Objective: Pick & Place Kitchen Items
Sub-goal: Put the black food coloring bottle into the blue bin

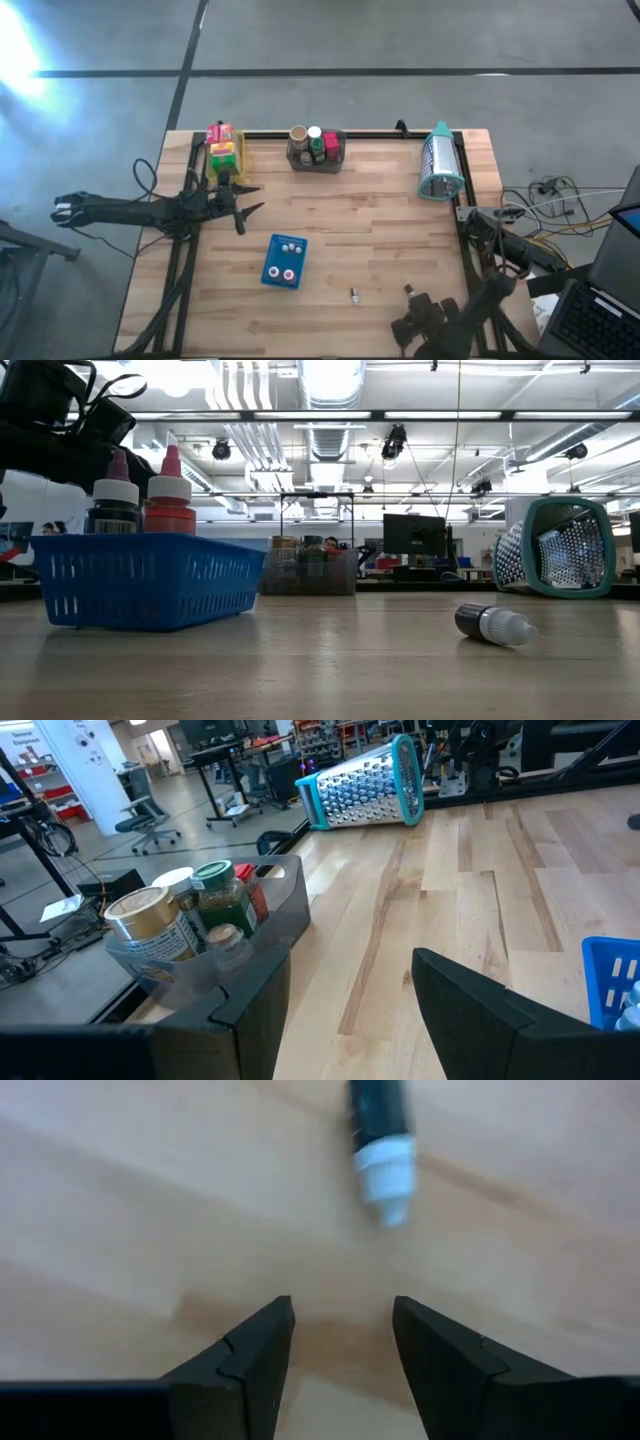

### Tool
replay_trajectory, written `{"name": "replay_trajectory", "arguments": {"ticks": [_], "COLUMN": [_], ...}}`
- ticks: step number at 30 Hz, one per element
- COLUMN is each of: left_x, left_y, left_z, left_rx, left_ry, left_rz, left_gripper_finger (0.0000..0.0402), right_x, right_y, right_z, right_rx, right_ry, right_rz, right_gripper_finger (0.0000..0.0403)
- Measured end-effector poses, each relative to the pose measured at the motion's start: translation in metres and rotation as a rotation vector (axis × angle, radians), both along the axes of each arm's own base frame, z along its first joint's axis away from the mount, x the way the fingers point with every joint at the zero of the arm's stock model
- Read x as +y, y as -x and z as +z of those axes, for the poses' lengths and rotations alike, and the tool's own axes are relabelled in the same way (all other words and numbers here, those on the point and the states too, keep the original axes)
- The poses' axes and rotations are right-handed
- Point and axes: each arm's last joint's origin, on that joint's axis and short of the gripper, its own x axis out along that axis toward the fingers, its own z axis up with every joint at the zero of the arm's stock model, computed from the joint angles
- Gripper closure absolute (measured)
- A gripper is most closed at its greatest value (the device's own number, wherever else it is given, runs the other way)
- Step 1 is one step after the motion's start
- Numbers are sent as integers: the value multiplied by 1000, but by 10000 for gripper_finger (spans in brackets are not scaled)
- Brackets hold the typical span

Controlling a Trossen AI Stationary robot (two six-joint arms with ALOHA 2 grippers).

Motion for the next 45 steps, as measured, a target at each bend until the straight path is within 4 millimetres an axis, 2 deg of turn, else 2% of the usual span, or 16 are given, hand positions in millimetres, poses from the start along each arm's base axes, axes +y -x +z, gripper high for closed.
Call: {"name": "replay_trajectory", "arguments": {"ticks": [6, 13, 22, 36, 45], "left_x": [0, 0, 0, 0, 0], "left_y": [0, 0, 0, 0, 0], "left_z": [0, 0, 0, 0, 0], "left_rx": [0, 0, 0, 2, 2], "left_ry": [0, 0, 0, 0, 0], "left_rz": [0, 0, 0, 0, 0], "left_gripper_finger": [186, 186, 186, 186, 186], "right_x": [12, 15, -1, -16, -19], "right_y": [14, 23, 27, 21, 21], "right_z": [-5, -6, -20, -30, -31], "right_rx": [-137, -162, -150, -188, -187], "right_ry": [-3, 15, 90, 153, 168], "right_rz": [53, 80, 84, 92, 98], "right_gripper_finger": [235, 228, 205, 244, 242]}}
